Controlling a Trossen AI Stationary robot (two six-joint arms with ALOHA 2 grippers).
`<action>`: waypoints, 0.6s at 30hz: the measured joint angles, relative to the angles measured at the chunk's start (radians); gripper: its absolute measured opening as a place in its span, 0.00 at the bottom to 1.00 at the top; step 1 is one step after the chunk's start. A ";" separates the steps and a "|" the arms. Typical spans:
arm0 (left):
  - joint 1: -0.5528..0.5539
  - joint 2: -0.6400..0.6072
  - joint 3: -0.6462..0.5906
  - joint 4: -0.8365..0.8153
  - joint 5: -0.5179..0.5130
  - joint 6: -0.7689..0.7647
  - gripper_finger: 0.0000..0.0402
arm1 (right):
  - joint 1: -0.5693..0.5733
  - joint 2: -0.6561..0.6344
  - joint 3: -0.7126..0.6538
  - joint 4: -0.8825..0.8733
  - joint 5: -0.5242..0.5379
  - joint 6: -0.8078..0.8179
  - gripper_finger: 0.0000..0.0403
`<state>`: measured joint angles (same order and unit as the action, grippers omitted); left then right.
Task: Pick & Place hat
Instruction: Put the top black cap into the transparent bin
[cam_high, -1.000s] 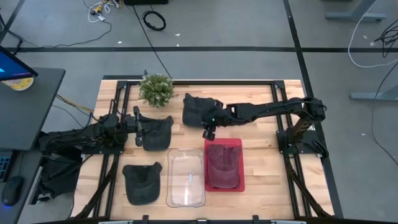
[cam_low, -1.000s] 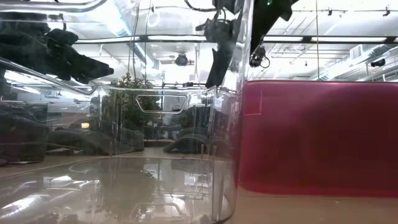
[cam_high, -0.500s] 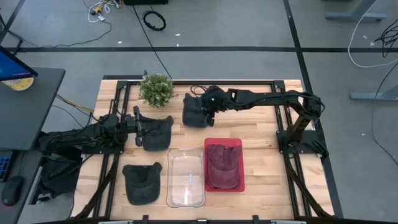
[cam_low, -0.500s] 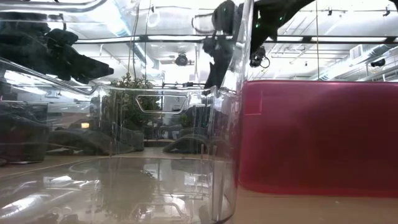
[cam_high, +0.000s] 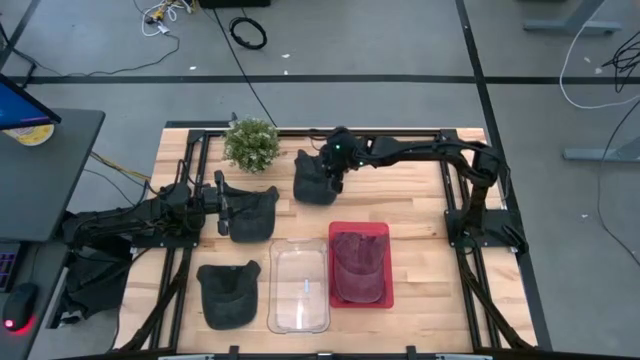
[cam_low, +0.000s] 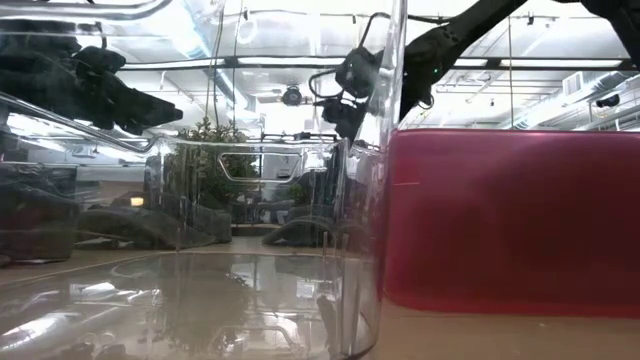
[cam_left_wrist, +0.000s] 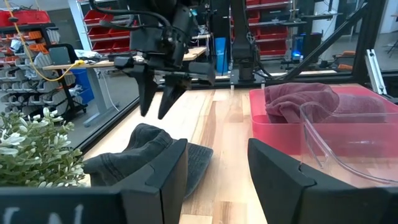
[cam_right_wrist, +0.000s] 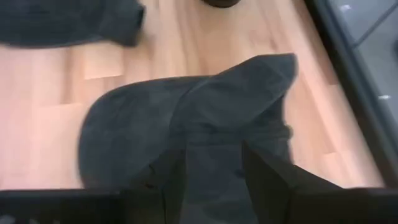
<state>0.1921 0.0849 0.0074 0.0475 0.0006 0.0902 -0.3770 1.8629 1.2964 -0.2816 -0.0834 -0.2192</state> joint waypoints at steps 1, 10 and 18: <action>0.000 0.000 0.000 0.000 0.000 0.000 0.43 | -0.005 0.001 0.000 -0.005 -0.024 0.000 0.39; 0.000 0.000 0.000 0.000 0.000 0.000 0.43 | -0.010 0.082 0.000 0.036 -0.049 -0.005 0.39; 0.000 0.000 0.000 0.000 0.000 0.000 0.43 | -0.016 0.136 0.002 0.035 -0.052 -0.034 0.39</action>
<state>0.1921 0.0849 0.0074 0.0477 0.0002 0.0902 -0.3931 1.9987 1.2980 -0.2466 -0.1356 -0.2536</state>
